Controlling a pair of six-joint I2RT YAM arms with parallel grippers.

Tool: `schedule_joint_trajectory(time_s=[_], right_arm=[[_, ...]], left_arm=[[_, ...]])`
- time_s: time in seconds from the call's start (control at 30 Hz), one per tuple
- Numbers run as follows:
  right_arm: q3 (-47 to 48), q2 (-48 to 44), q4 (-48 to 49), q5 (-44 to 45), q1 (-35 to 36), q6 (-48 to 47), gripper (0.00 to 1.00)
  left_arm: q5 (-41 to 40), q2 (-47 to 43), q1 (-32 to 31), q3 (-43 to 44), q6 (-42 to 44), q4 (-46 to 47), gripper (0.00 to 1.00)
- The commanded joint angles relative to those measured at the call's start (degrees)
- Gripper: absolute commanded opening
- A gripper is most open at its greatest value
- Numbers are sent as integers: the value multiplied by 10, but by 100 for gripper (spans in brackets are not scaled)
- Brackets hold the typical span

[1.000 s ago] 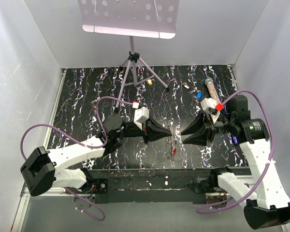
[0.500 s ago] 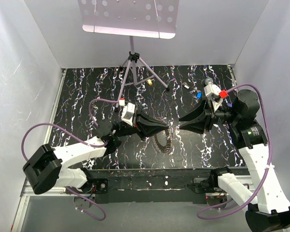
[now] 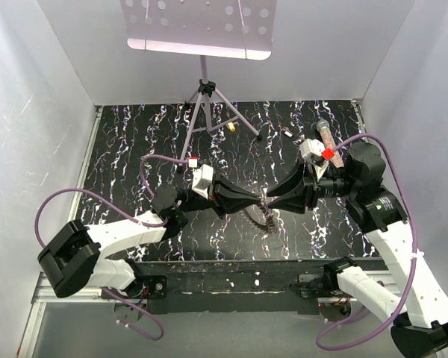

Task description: Put the keys on the keyring

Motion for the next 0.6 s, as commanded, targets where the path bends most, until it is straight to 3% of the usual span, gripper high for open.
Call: schedule_joint_trajectory(time_s=[0.0,0.3,0.57], right_arm=[[13,-5,-26,22,3,-63,43],[-2,-4,-1,51,3,-32,41],[-9,0,8,44,8,-14,29]], left_arm=[[22,-33,5,-3,46,-5,0],[25,-48,9,-9,59,-9,0],[14,-48,12,-11,56,-4,0]])
